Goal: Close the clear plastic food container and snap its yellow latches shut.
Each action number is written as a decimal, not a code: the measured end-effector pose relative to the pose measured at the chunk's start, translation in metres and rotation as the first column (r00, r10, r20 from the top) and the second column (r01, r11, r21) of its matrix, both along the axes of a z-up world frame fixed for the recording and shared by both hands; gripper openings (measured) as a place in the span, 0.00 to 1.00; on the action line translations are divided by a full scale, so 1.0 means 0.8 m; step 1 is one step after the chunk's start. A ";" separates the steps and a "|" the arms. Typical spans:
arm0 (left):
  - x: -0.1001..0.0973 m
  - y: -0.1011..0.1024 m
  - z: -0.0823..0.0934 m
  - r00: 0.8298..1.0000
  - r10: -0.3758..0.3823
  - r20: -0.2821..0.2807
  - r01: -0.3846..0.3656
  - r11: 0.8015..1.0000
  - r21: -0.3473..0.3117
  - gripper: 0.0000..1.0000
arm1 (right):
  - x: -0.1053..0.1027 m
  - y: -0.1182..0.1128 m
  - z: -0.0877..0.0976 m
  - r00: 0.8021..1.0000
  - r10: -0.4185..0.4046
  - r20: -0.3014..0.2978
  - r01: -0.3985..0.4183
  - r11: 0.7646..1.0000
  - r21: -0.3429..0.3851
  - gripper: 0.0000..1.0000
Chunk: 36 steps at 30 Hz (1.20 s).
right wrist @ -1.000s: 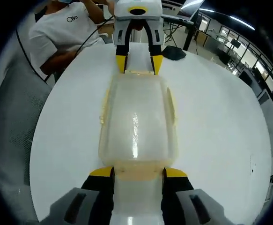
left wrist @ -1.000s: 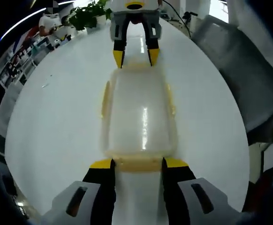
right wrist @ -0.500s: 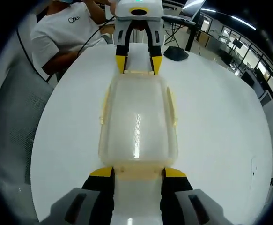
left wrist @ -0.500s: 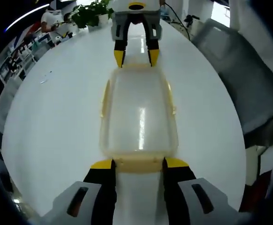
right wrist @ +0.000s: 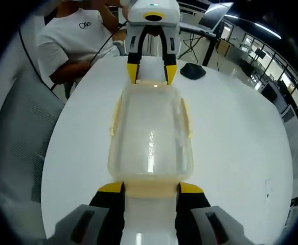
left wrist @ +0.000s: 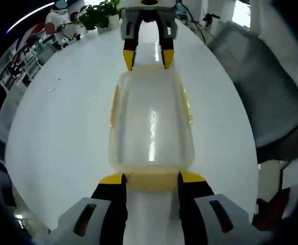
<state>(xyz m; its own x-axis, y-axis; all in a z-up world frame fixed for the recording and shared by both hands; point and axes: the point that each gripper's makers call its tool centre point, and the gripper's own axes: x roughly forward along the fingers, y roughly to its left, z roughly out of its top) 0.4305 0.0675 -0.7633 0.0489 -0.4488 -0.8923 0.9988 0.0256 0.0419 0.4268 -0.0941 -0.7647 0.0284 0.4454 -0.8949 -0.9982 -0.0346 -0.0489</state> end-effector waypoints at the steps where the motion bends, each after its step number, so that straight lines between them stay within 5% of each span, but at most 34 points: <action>1: 0.000 -0.001 0.003 1.000 -0.005 0.004 0.005 1.000 0.001 0.37 | -0.001 -0.001 0.003 1.000 -0.001 0.001 0.001 1.000 0.003 0.36; 19: -0.006 -0.059 0.065 0.997 -0.048 0.055 0.047 0.999 0.016 0.37 | -0.014 -0.058 0.065 0.997 -0.034 0.063 0.032 0.999 0.030 0.36; 36: -0.021 -0.143 0.090 0.994 -0.078 0.076 0.078 0.997 0.012 0.37 | -0.036 -0.145 0.094 0.995 -0.064 0.081 0.063 0.998 0.015 0.36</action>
<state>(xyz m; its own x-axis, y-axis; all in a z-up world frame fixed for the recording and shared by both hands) 0.4133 -0.0473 -0.6914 0.0822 -0.4457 -0.8914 0.9916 -0.0529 0.1179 0.3979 -0.2098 -0.6897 0.1293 0.4516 -0.8828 -0.9911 0.0301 -0.1298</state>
